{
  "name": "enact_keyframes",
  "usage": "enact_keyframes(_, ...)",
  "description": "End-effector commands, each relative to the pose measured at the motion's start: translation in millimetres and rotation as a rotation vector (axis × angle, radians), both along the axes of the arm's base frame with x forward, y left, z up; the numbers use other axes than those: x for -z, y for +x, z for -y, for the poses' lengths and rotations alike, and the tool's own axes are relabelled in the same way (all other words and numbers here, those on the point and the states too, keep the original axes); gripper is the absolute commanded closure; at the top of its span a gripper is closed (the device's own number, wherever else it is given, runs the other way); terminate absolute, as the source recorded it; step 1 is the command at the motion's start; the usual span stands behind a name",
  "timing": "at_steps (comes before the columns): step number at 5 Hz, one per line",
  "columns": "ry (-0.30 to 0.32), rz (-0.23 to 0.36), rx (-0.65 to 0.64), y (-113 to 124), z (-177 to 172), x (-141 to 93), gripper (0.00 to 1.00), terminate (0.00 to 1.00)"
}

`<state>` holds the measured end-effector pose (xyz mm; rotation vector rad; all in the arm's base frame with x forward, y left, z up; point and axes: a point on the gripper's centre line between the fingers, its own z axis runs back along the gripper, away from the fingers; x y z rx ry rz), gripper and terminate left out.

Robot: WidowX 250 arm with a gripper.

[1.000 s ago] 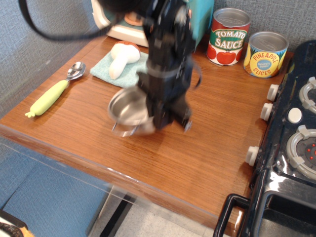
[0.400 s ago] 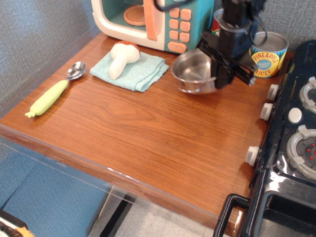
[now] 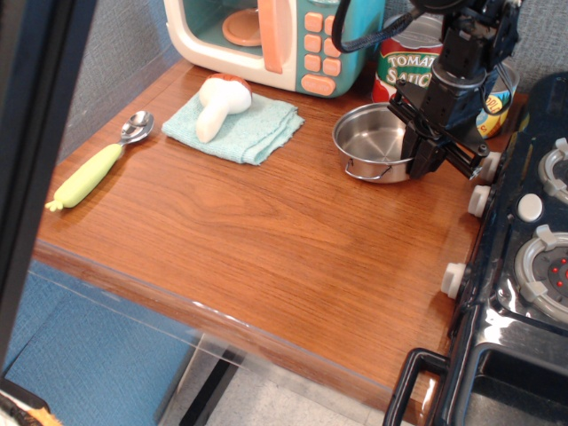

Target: Slide the silver pot back in front of the canned goods.

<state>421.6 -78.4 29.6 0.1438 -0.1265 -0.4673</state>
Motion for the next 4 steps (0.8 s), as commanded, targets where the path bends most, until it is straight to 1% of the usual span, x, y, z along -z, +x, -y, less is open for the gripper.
enact_keyframes(1,-0.061,0.044,-0.071,0.6,-3.8,-35.5,0.0,0.0)
enact_keyframes(2,-0.143,0.037,-0.12,0.0,-2.7,-60.5,0.0,0.0)
enact_keyframes(3,-0.13,0.021,-0.212,-16.6,-8.9,-81.4,0.0,0.0)
enact_keyframes(4,-0.13,0.013,-0.24,-31.1,-20.5,-86.3,0.0,0.0)
